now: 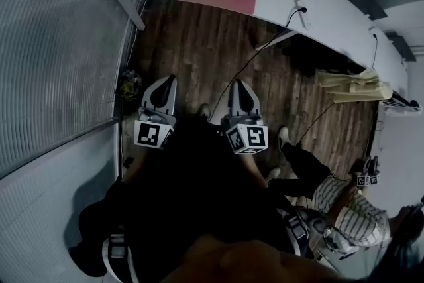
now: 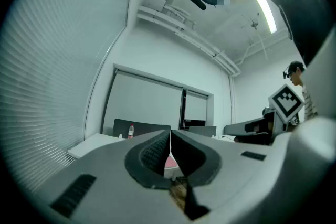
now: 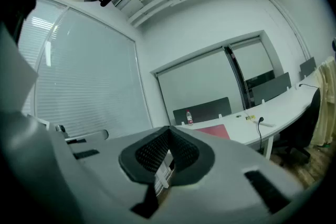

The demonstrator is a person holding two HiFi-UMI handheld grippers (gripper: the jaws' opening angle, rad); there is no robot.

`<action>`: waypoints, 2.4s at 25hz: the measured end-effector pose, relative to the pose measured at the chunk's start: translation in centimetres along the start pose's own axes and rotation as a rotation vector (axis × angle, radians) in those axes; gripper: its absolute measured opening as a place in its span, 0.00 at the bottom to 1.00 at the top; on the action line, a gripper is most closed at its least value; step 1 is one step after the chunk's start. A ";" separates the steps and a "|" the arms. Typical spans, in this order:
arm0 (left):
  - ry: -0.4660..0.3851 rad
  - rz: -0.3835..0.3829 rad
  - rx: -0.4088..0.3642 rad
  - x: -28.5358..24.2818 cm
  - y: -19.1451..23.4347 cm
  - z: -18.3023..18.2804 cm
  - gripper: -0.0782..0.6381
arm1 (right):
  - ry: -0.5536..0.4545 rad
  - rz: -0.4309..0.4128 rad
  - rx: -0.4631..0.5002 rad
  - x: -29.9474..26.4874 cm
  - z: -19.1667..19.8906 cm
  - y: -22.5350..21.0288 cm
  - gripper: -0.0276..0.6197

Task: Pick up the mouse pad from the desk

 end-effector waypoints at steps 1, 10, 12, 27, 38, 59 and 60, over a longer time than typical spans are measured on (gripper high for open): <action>0.001 0.000 0.000 0.1 0.0 0.0 0.12 | 0.000 0.000 -0.005 0.0 0.1 0.0 0.04; 0.003 0.002 -0.003 -0.2 -0.1 0.1 0.12 | 0.007 -0.010 -0.010 -0.3 0.1 0.1 0.04; 0.006 0.000 -0.006 -0.6 -0.5 0.3 0.12 | -0.005 -0.020 -0.031 -0.2 0.1 -0.5 0.04; 0.007 -0.047 -0.037 -5.9 -6.5 0.7 0.12 | -0.009 -0.095 -0.050 0.0 -1.9 -7.8 0.04; 0.001 -0.102 -0.087 -9.5 -9.8 1.1 0.12 | -0.003 -0.167 -0.076 -1.5 -2.1 -13.7 0.04; 0.048 -0.018 -0.066 -24.7 0.6 1.6 0.12 | 0.014 -0.103 -0.064 -17.7 -2.4 -17.1 0.04; 0.053 -0.013 -0.060 -25.7 1.6 1.5 0.12 | 0.013 -0.097 -0.064 -19.0 -2.6 -17.0 0.04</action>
Point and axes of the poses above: the fingertips, and each gripper's own axes: x backward along the fingers, y to its left, z out of its underside, the point moved 8 cm from there along x, backward along the fingers, and after that the axes turned 8 degrees about -z, right-handed, at the moved point
